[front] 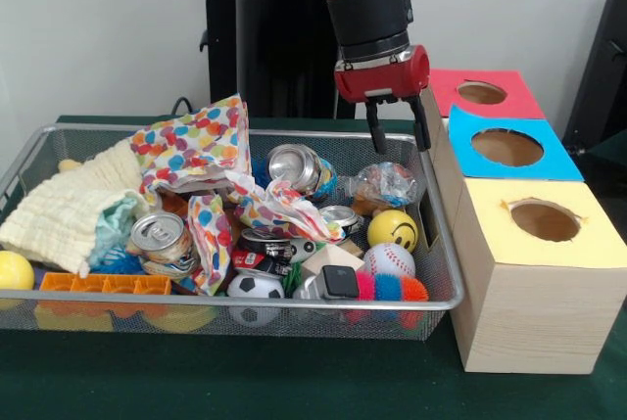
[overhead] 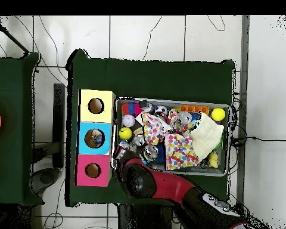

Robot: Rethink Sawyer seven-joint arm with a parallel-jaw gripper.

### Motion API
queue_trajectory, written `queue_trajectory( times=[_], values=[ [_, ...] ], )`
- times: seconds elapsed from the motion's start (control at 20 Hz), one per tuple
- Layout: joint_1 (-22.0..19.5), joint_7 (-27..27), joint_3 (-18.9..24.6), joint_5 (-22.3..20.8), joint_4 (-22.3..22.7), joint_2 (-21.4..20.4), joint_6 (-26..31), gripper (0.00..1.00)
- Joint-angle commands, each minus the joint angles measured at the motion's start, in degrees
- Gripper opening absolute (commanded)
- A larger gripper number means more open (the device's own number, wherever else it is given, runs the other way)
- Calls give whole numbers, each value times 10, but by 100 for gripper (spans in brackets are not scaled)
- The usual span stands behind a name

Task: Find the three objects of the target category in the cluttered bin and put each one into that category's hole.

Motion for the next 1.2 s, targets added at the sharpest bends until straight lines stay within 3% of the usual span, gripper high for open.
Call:
queue_trajectory(
  times=[0.05,0.4,1.2],
  values=[
    [-17,45,15,-21,-84,27,14,100],
    [-29,40,14,-41,-90,51,11,100],
    [-43,37,-5,-68,-92,42,19,100]
  ],
)
